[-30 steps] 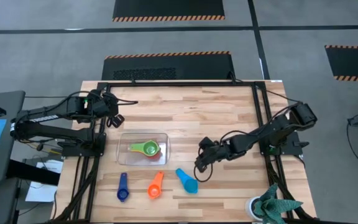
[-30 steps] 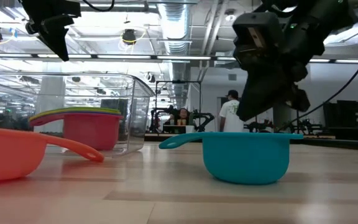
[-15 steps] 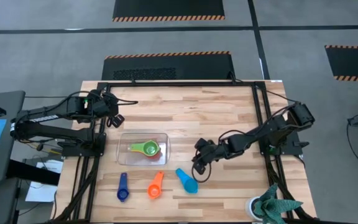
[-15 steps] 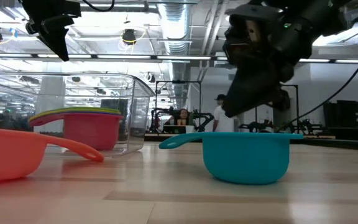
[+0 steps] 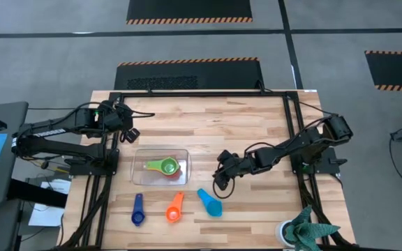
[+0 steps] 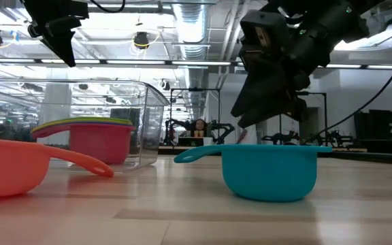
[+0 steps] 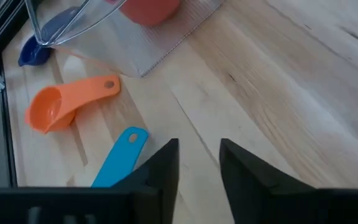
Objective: Nest measuring cups in basket
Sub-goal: Stack the light blue measuring cup on top of the green measuring cup in the transparent bin
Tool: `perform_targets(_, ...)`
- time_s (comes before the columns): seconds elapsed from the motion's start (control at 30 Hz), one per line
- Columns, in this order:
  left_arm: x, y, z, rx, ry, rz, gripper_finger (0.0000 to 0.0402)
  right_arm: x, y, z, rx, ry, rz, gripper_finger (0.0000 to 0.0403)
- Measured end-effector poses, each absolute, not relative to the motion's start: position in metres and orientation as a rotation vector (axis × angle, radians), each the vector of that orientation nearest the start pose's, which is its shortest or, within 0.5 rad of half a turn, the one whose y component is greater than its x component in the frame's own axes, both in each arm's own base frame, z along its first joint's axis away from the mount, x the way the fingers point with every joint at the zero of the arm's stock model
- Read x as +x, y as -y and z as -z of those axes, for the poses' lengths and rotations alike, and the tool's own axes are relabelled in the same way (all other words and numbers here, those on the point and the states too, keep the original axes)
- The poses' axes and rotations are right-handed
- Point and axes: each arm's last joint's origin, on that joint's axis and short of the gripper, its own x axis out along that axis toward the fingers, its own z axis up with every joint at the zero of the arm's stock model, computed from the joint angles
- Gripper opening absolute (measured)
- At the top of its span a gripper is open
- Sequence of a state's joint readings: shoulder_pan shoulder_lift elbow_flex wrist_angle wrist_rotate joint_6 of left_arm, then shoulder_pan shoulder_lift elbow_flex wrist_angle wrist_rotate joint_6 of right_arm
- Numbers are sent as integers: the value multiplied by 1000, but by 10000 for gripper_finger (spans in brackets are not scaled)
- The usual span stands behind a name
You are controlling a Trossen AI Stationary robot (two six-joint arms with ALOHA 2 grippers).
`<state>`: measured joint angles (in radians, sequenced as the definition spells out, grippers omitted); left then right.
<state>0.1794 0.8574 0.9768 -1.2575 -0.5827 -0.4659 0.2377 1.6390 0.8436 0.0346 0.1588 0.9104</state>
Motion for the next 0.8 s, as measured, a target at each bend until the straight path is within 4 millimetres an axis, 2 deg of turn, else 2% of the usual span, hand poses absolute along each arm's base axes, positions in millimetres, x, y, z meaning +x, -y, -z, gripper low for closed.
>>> perform_targets(0.2, 117, -37, -308, -164, -951, -921, 0, 315, -66, -167, 718, -714, 285, 204)
perform_targets(0.4, 117, -37, -308, -179, -943, -929, 0, 316, -66, -168, 759, -705, 292, 219)
perform_targets(0.5, 117, -37, -308, -179, -944, -929, 0, 320, -66, -174, 761, -673, 183, 216)
perform_targets(0.63, 117, -37, -308, -178, -944, -929, 0, 328, -69, -197, 779, -541, -30, 210)
perform_targets(0.8, 117, -37, -308, -176, -945, -928, 0, 331, -80, -206, 687, -586, -115, 199)
